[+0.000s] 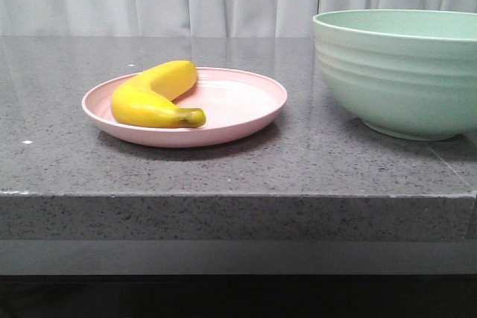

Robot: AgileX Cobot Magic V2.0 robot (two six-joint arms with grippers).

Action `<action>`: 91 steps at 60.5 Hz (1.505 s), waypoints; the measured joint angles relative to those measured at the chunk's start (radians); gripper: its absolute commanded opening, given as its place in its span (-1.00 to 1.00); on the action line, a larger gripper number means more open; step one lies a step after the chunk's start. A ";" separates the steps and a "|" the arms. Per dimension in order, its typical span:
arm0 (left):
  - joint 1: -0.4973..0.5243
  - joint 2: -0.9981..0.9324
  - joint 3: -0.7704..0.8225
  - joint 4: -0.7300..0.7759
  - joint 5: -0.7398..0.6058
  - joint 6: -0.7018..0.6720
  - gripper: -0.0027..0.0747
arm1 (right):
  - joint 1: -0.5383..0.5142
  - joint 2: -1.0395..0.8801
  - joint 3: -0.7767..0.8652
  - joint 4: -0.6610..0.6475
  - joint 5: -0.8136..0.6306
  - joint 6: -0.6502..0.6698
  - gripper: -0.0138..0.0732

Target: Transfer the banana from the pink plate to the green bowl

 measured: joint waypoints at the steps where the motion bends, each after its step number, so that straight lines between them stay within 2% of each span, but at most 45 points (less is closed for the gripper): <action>1: -0.004 0.009 -0.013 0.000 0.019 0.002 0.82 | 0.000 0.000 0.000 0.000 0.000 0.000 0.80; 9: -0.081 0.141 -0.166 0.000 0.180 0.052 0.82 | 0.000 0.000 0.000 0.002 0.002 0.000 0.80; 25: -0.327 0.537 -0.527 -0.015 0.504 0.068 0.82 | 0.000 0.000 0.000 0.004 0.004 0.000 0.80; 38: -0.472 0.807 -0.711 -0.047 0.579 0.064 0.82 | 0.000 0.000 0.000 0.004 0.004 0.000 0.80; 64: -0.504 1.174 -0.900 -0.097 0.640 0.024 0.61 | 0.000 0.000 0.000 0.004 0.004 0.000 0.80; 91: -0.504 1.289 -0.929 -0.105 0.634 0.025 0.61 | 0.000 0.000 0.000 0.004 0.004 0.000 0.80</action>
